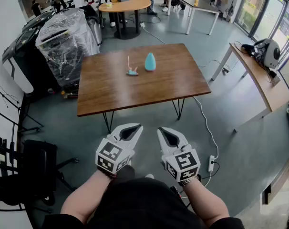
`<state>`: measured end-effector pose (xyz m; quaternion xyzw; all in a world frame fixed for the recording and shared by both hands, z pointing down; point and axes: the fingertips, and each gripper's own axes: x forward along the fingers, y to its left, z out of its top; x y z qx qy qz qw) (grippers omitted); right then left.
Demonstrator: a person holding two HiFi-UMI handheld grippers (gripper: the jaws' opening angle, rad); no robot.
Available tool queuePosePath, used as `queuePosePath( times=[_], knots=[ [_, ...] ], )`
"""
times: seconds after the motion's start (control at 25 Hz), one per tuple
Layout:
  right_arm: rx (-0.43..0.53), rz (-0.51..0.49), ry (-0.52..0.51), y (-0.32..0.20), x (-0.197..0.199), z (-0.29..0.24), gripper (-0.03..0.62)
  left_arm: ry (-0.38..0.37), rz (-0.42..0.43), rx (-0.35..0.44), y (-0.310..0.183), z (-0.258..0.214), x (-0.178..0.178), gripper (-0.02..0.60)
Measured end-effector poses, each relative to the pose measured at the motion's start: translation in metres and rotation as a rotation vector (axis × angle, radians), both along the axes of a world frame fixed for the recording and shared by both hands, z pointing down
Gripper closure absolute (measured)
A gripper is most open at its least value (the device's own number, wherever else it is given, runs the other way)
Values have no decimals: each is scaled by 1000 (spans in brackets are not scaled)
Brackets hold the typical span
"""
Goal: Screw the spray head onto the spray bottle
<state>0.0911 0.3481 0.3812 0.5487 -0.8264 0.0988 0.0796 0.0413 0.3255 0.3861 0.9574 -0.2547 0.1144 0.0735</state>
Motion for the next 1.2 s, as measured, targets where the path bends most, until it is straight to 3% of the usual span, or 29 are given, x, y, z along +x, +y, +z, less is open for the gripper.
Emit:
queuePosePath(
  times=[0.52,0.84,1.2],
  knots=[
    [-39,14,33,-88,-8,11,602,-9,-19,-9,-98,19,-19,568],
    [-77,32,64,-163,-34,19,602,-26,6,-22,-174,37,-41,568],
    [-105,24,97,-216,-55,15,602,-64,20,-26,-229,49,-54,568]
  ],
)
